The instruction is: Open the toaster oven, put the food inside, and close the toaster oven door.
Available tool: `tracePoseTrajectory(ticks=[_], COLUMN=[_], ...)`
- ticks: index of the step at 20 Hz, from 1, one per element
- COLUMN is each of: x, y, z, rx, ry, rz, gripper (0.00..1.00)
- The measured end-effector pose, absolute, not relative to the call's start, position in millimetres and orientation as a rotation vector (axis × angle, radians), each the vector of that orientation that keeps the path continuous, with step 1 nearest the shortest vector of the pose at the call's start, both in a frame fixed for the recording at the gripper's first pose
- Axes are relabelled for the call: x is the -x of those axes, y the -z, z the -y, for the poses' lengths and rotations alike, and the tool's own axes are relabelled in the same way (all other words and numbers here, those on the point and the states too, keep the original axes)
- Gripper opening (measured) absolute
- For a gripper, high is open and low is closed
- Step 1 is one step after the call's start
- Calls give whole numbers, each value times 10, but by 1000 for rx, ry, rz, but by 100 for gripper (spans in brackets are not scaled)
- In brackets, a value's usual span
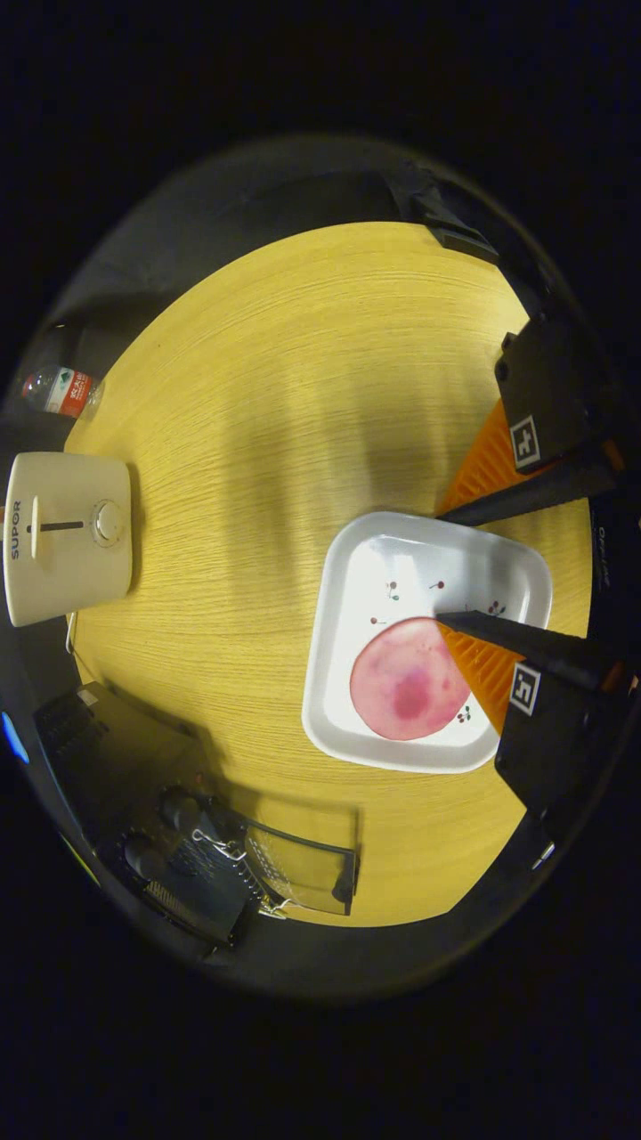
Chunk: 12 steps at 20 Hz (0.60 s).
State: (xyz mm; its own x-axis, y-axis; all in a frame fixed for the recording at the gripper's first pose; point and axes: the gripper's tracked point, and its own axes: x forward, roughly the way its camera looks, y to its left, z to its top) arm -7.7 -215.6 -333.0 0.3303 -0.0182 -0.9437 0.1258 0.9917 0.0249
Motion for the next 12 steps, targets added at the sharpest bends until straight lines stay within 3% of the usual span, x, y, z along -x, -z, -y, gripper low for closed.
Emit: tracePoseTrajectory(ticks=[5, 6, 7, 10, 12], x=[31, 41, 23, 25, 14], y=[3383, 3321, 3377, 3337, 3334], z=[2221, 2234, 2236, 2229, 2226], rx=[-121, -149, -173, -139, -124], ry=[111, 127, 130, 98, 78], rz=[-1232, -1236, -1242, -1249, -1232], gripper=[43, 31, 12, 11, 3])
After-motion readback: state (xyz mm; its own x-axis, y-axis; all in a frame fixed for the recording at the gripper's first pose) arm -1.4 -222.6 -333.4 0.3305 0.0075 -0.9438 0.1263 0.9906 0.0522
